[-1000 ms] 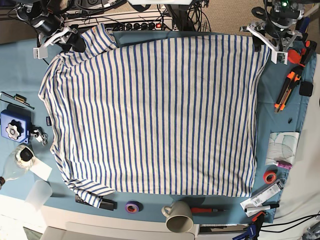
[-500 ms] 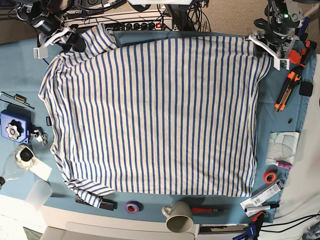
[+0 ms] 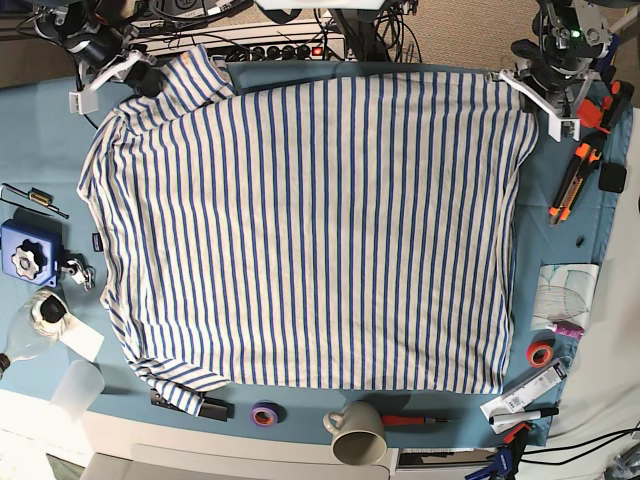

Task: Fold the T-shirt properly
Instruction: 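Grasp the collar-edge corners of the shirt with both grippers, then lift the collar edge and fold it toward the hem with both grippers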

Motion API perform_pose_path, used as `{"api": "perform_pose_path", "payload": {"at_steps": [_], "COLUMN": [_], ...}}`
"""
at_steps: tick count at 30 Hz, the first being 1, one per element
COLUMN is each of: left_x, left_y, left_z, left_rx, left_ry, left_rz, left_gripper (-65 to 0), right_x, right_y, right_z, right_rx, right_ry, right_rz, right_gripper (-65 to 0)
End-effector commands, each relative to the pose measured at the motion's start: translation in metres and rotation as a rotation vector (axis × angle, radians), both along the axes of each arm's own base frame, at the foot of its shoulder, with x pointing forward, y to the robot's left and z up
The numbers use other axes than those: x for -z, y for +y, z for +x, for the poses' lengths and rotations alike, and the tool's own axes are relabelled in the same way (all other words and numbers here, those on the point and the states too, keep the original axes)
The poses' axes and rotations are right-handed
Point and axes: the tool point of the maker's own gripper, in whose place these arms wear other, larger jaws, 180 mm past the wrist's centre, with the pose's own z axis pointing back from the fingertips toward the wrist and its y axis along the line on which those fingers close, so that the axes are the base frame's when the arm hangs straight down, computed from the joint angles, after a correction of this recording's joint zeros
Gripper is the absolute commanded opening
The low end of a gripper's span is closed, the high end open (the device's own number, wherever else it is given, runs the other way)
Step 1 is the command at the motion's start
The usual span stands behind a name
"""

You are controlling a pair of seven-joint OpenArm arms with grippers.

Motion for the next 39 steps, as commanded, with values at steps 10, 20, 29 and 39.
{"api": "perform_pose_path", "payload": {"at_steps": [10,20,29,39], "left_x": [-0.029,-0.051,-0.079,-0.082], "left_y": [-0.008,0.018,0.028,0.035], "left_z": [0.006,0.011,0.013,0.013], "left_rx": [0.057,-0.004,0.008,-0.006], "left_ry": [-0.037,-0.096,-0.208,-0.213], "left_rz": [0.042,0.097,0.042,0.057], "left_gripper": [-65.0,-65.0,-65.0,-65.0], "right_x": [-0.075,-0.104,-0.115,-0.174], "right_y": [-0.022,-0.027,-0.04,-0.062], "right_z": [0.024,0.03,0.027,0.022], "right_rx": [-0.032,-0.037,0.005,0.026], "right_ry": [-0.217,-0.285,-0.314,-0.39], "right_rz": [-0.178,-0.258,-0.28,-0.498], "right_gripper": [-65.0,-65.0,-65.0,-65.0]}}
